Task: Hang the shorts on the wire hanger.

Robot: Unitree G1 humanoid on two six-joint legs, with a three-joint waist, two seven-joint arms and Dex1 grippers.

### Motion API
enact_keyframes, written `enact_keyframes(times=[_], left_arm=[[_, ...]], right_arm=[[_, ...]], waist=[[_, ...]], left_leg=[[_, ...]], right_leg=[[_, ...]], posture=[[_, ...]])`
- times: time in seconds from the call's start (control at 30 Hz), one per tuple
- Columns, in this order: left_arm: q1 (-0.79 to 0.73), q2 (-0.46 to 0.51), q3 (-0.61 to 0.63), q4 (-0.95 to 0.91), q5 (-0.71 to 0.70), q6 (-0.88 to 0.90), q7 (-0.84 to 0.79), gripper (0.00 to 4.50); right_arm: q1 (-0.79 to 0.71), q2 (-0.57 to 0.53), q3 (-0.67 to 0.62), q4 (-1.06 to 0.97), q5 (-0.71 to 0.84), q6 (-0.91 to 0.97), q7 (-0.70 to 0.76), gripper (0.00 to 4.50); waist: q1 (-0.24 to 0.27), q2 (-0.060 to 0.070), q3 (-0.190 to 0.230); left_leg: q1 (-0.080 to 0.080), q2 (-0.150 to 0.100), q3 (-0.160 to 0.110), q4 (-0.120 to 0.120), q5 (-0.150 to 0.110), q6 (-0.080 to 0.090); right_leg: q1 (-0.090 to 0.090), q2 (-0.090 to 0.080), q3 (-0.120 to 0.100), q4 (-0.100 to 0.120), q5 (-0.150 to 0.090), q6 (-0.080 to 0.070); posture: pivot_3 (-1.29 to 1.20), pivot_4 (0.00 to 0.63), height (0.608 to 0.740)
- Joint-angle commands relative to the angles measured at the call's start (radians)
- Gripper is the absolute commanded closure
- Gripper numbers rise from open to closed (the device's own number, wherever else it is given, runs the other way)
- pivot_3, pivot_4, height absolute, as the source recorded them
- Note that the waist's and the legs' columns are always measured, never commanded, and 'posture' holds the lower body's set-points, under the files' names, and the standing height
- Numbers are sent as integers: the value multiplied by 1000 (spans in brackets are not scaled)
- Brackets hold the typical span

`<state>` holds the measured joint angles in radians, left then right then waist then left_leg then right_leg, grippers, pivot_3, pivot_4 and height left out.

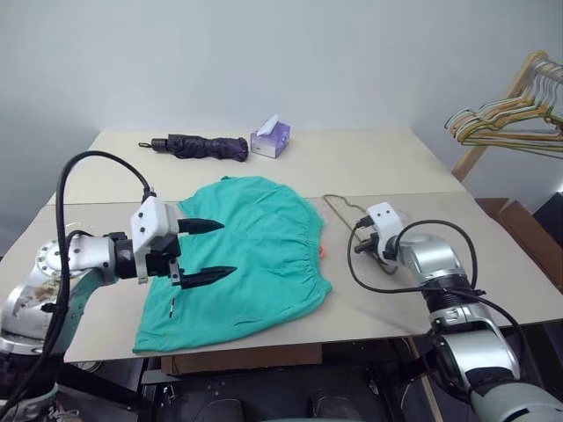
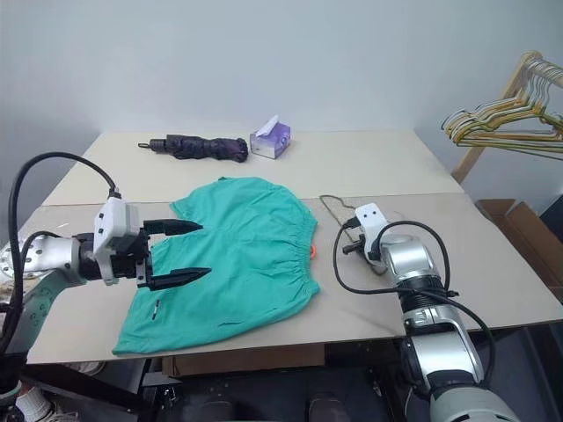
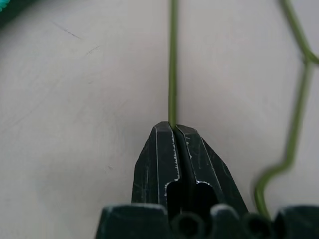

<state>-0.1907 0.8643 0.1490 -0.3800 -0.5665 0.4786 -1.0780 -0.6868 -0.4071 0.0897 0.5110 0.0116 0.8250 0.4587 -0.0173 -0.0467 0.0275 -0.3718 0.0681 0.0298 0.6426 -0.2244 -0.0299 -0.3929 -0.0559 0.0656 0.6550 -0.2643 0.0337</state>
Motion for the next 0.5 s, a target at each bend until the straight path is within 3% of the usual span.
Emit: enact_keyframes(times=[0.03,0.13,0.33,0.5], left_arm=[[-14,-4,9,-18,14,-17,28,0],[-18,-15,3,-14,27,-19,49,0],[-99,-106,-1,27,47,125,263,0],[-217,-278,110,75,-190,358,436,0]], right_arm=[[32,7,10,25,-17,17,-22,4494],[34,3,-4,6,-26,-19,-56,4494],[65,-24,-23,-224,-43,-41,-112,4494],[61,-45,-55,-457,-19,15,-104,4494]], waist=[[0,0,0],[1,0,0],[6,2,1],[5,4,3]], left_leg=[[1,0,0,0,0,0],[2,0,0,0,0,0],[0,0,0,0,0,0],[-14,-1,-2,2,0,0]], right_leg=[[1,0,0,0,0,0],[2,0,0,0,0,0],[1,0,0,-1,0,1],[-12,0,0,2,1,1]], posture=[[86,0,740],[89,0,740],[85,0,740],[66,0,740]])
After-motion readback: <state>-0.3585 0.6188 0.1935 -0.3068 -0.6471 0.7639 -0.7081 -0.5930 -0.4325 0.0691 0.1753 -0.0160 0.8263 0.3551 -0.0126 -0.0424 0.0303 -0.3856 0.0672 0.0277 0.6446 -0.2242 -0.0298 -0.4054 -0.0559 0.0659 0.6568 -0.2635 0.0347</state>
